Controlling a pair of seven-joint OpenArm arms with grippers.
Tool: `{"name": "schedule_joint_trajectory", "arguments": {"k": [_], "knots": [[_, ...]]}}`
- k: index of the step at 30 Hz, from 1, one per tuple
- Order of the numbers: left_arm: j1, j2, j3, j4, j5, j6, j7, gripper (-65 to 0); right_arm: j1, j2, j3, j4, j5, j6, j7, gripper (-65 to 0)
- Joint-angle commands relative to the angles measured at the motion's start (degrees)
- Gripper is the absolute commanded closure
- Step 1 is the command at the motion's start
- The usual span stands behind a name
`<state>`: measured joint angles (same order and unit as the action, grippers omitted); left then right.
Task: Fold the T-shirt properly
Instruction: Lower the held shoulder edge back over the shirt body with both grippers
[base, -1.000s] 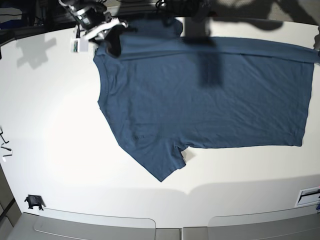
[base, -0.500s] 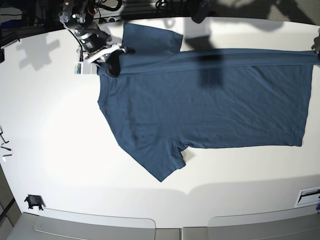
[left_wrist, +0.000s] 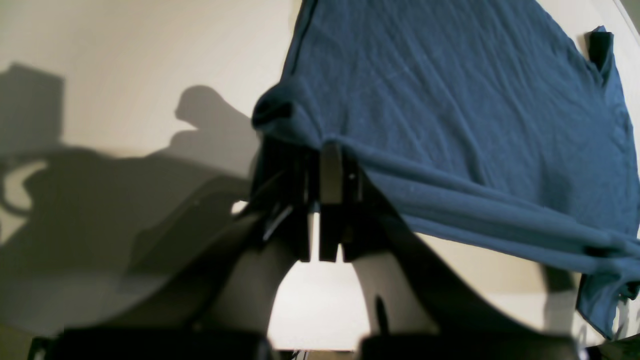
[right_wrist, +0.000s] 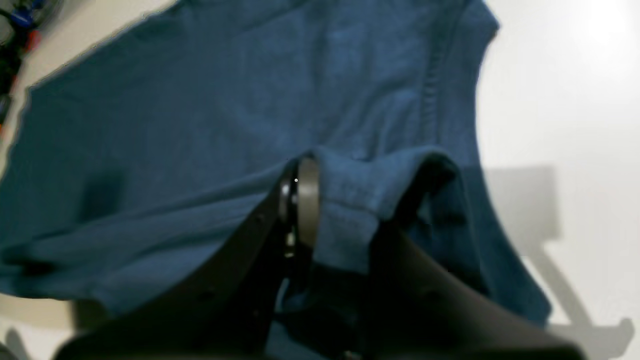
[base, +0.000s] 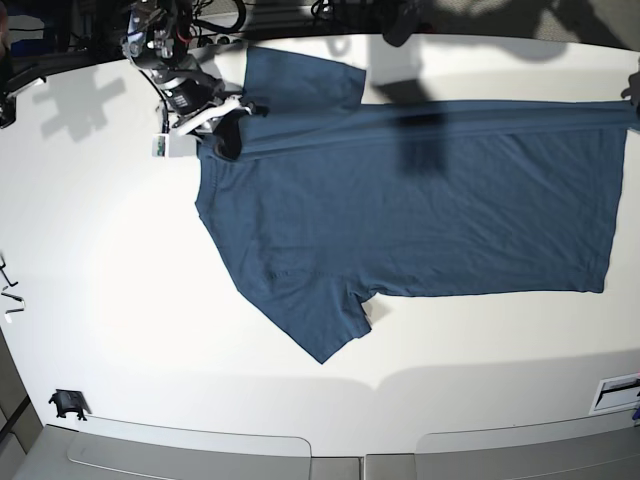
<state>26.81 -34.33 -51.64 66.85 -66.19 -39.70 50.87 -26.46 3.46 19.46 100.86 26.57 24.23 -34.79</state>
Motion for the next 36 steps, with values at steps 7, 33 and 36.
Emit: {"name": "schedule_joint_trajectory", "arguments": {"k": [7,33,36], "knots": [[-2.0,-1.7,7.9,0.7,-1.0,-0.3,-2.7,0.0,0.7,0.3,0.3,0.8,0.3,-0.3,2.2,0.0],[-5.4,-1.7,9.4,0.7,7.8,3.7,-6.6,0.0,4.5,0.2,0.3,-0.2,-2.6,-3.0,2.6,0.0],[-5.4,-1.7,9.4,0.7,7.8,3.7,-6.6,0.0,4.5,0.2,0.3,-0.2,-2.6,-3.3,2.6,0.0]]}}
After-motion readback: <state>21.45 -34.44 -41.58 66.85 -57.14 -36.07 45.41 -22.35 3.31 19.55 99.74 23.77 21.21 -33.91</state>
